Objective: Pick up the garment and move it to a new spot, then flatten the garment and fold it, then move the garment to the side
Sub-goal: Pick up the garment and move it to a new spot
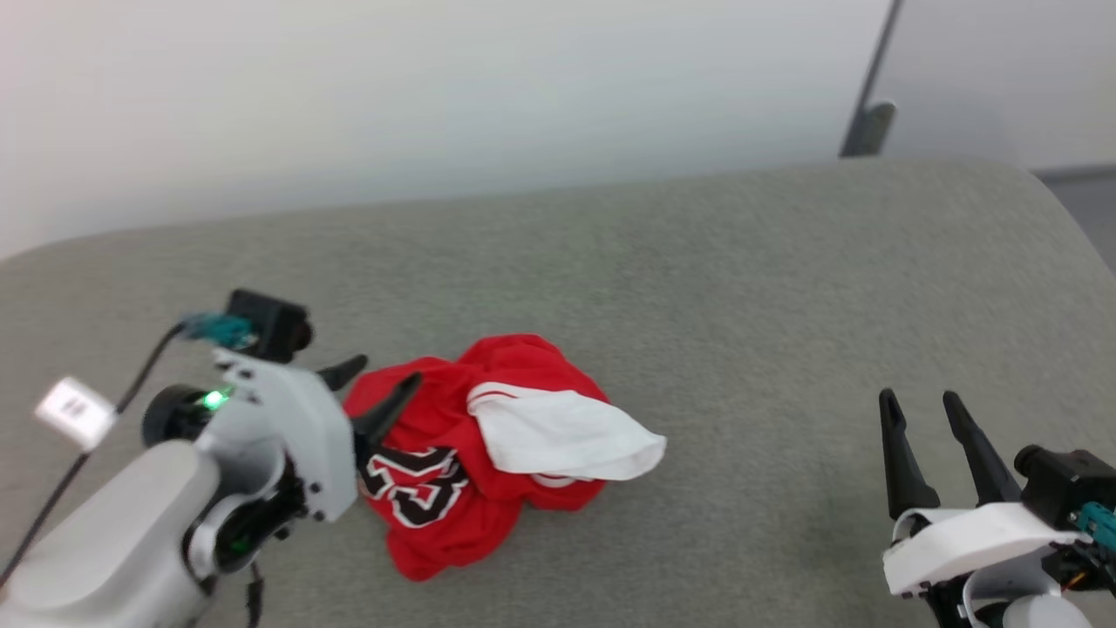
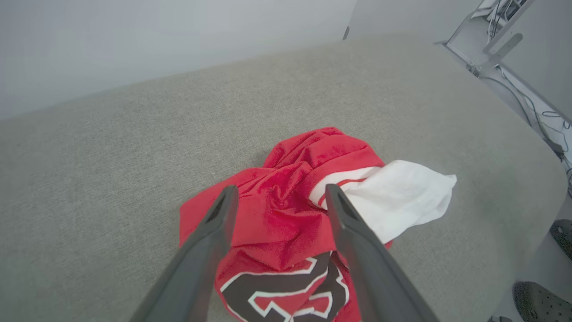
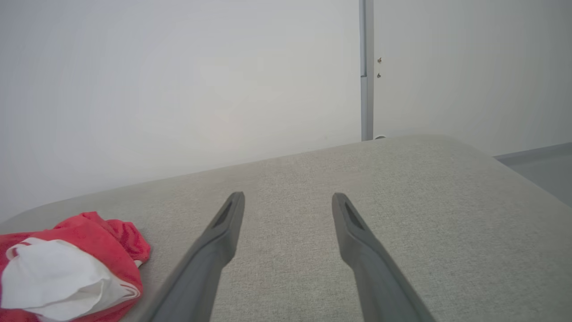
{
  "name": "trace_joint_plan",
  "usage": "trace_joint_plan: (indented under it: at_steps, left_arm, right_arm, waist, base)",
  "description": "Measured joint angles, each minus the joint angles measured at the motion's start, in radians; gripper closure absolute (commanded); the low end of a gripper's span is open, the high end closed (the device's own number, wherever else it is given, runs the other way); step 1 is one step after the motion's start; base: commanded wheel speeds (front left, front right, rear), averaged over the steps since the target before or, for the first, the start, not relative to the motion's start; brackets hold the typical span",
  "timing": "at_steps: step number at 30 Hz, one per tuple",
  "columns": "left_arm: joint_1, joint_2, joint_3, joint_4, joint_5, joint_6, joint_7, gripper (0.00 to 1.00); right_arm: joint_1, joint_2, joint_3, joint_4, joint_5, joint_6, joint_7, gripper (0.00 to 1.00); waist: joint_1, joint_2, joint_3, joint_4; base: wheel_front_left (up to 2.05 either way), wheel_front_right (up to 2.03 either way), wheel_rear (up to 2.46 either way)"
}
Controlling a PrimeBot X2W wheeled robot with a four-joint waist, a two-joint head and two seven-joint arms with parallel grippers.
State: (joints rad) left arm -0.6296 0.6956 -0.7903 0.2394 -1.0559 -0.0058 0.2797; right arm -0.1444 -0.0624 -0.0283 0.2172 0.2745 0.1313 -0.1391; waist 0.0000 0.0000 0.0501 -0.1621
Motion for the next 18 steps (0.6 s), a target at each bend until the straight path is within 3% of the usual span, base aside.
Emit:
trace_joint_plan:
  at_steps: [9,18]
  left_arm:
    - [0.170,0.097,0.100,-0.076,0.006,0.050,-0.258,0.00]
    - [0.359,0.136,0.209,-0.049,-0.028,0.068,-0.503,0.00]
  right_arm:
    - [0.042,-0.031,0.012,-0.011,0.024,0.000,-0.002,0.00]
    - [0.077,-0.058,-0.005,-0.011,0.033,0.000,-0.025,0.00]
  waist:
    - [0.0000,0.0001,-0.067,0.087]
    - [0.0000,0.0001,-0.110,0.159]
  base:
    - [0.00,0.00,0.00]
    - [0.00,0.00,0.00]
